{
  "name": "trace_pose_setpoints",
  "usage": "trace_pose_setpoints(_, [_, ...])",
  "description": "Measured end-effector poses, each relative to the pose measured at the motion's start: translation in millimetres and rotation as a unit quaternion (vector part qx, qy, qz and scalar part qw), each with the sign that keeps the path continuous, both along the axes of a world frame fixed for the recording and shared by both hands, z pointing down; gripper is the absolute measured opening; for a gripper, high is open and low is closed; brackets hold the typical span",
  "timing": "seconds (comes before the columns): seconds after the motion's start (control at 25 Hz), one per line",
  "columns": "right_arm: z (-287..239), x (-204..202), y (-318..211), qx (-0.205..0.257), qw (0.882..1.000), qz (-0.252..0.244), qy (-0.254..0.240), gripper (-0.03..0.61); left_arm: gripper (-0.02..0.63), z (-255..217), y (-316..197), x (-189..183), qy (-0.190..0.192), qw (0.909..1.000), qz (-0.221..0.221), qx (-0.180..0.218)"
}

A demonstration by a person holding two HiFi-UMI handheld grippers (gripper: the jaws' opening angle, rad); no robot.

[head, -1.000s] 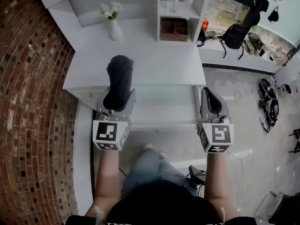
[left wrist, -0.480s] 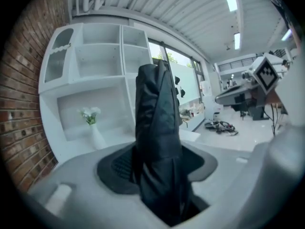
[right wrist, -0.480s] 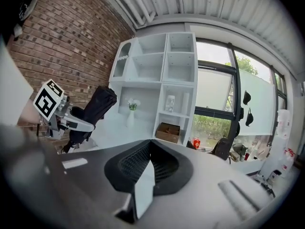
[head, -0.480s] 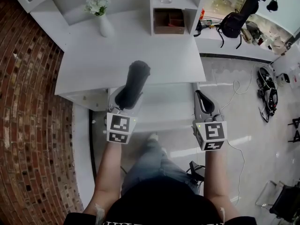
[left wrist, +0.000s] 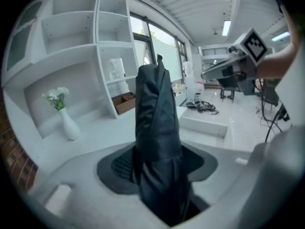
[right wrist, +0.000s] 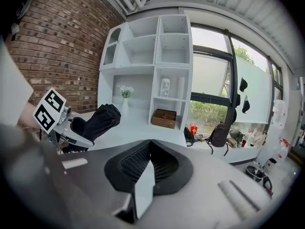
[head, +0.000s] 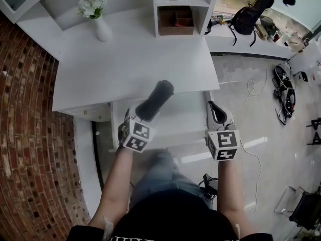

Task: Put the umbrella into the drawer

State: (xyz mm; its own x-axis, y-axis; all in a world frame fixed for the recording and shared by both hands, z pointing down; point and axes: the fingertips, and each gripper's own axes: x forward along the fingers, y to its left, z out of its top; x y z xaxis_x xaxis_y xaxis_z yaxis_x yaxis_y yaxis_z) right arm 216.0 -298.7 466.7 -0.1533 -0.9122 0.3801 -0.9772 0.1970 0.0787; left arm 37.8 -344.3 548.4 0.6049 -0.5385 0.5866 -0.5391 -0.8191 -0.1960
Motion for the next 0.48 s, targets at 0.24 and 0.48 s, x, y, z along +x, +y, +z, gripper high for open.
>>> trace_pose_setpoints(0.24, [20.4, 2.7, -10.9, -0.028, 1.000, 0.007, -0.005, 0.003, 0.239, 53.7, -0.8, 15.0, -0.087, 0.9918, 0.081, -0.045])
trace_pose_setpoints(0.48, [39.3, 6.0, -19.3, -0.051, 0.999, 0.016, -0.006, 0.003, 0.239, 101.5, 3.9, 30.3, -0.141, 0.9741, 0.157, -0.082])
